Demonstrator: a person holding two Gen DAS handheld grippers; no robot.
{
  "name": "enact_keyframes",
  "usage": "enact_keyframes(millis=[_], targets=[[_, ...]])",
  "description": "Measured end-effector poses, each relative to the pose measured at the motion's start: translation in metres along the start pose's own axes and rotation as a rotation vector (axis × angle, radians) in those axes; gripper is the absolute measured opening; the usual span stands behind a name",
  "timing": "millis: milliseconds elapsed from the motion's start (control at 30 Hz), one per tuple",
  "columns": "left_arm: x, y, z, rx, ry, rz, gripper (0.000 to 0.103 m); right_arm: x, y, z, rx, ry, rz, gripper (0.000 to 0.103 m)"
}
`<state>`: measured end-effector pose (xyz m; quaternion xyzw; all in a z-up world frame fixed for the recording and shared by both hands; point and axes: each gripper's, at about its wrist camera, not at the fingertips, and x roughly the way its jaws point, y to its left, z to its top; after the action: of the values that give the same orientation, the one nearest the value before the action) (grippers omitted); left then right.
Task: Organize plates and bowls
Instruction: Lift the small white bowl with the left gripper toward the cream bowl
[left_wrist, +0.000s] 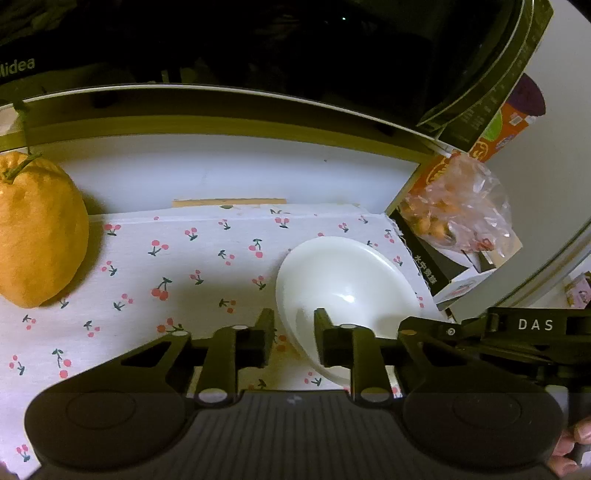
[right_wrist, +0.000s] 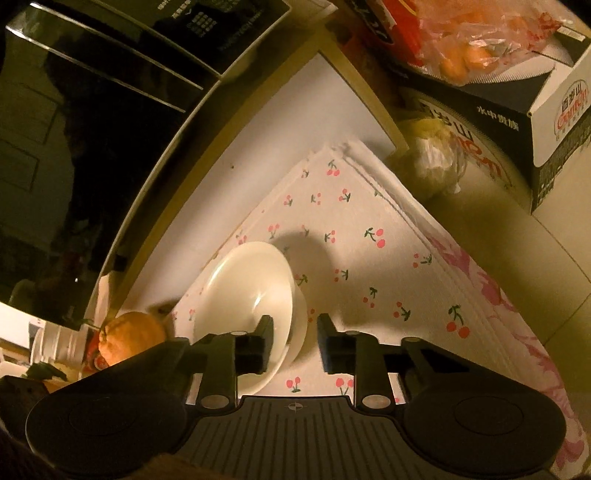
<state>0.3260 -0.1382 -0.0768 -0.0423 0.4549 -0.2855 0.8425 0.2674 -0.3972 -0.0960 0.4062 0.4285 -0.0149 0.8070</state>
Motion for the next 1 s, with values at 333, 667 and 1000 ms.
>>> enact_keyframes(millis=[333,667,1000], targets=[[-0.010,-0.006,0.000,0.022,-0.014,0.019,0.013,-0.010,0.013,-0.004,-0.041,-0.016,-0.008,0.010],[-0.032,-0.017,-0.001,0.032,-0.030,0.025,0.013,-0.032,0.027,-0.011,-0.058,-0.025,-0.015,0.010],[-0.065,-0.029,-0.007,0.037,-0.054,0.022,0.013,-0.064,0.042,-0.021,-0.067,-0.042,-0.009,0.010]])
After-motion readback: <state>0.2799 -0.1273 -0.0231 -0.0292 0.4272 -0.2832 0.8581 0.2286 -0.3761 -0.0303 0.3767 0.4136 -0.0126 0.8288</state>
